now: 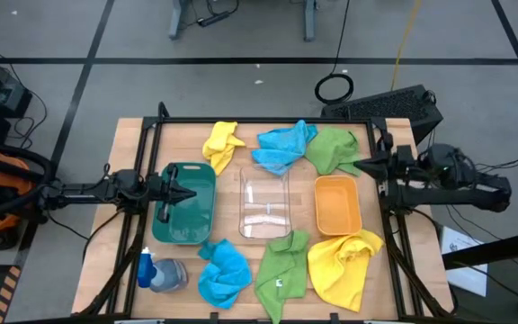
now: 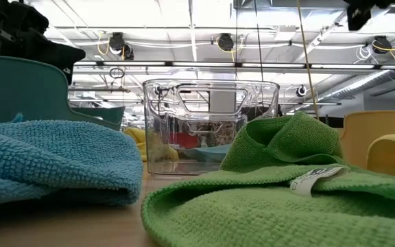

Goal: Sort microfiber towel by color & place in baskets
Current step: Put the top green microfiber towel into the yellow bin

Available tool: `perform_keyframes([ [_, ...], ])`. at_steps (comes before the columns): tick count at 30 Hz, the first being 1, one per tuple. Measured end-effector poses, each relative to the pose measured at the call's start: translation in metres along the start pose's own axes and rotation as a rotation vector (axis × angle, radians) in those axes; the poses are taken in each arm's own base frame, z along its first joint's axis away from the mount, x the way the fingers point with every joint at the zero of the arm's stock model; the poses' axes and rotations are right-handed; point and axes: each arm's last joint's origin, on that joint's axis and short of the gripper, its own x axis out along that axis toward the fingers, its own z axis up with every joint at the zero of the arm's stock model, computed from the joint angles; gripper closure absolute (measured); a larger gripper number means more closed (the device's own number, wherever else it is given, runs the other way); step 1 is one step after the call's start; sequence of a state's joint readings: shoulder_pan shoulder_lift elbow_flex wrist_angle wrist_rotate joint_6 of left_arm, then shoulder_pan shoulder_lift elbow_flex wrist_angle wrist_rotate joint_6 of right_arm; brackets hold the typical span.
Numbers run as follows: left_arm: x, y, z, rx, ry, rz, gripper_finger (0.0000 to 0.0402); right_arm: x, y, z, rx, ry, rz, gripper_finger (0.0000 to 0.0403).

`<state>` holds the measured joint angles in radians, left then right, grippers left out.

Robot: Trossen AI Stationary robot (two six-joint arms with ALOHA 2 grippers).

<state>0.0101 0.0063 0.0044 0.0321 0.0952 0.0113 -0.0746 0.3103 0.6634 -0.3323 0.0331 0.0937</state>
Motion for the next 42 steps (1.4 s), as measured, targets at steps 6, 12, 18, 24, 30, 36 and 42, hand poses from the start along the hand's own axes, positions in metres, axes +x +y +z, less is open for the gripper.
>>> perform_keyframes([
  [6, 0.0, 0.0, 0.0, 0.021, -0.004, 0.001, 0.0398, 0.014, 0.004, 0.036, -0.002, 0.072, -0.005, 0.0403],
  [12, 0.0, 0.0, 0.001, 0.022, -0.005, 0.003, 0.0398, 0.037, 0.006, 0.05, -0.005, 0.147, -0.011, 0.0403],
  [18, 0.0, 0.0, 0.0, 0.022, -0.004, 0.004, 0.0398, 0.058, 0.004, 0.037, -0.016, 0.293, -0.085, 0.0403],
  [24, 0.0, 0.001, 0.0, 0.022, -0.003, 0.025, 0.0398, 0.074, -0.012, 0.017, -0.039, 0.443, -0.475, 0.0403],
  [30, 0.0, 0.002, 0.0, 0.022, -0.003, 0.052, 0.0398, 0.107, -0.041, -0.008, -0.045, 0.642, -0.618, 0.0403],
  [36, 0.0, 0.002, 0.0, 0.015, -0.001, 0.081, 0.0398, 0.13, -0.086, -0.037, 0.091, 0.826, -0.617, 0.0392],
  [42, 0.0, 0.004, -0.001, -0.032, 0.011, 0.122, 0.0398, 0.138, -0.129, -0.067, 0.165, 0.979, -0.683, 0.0317],
])
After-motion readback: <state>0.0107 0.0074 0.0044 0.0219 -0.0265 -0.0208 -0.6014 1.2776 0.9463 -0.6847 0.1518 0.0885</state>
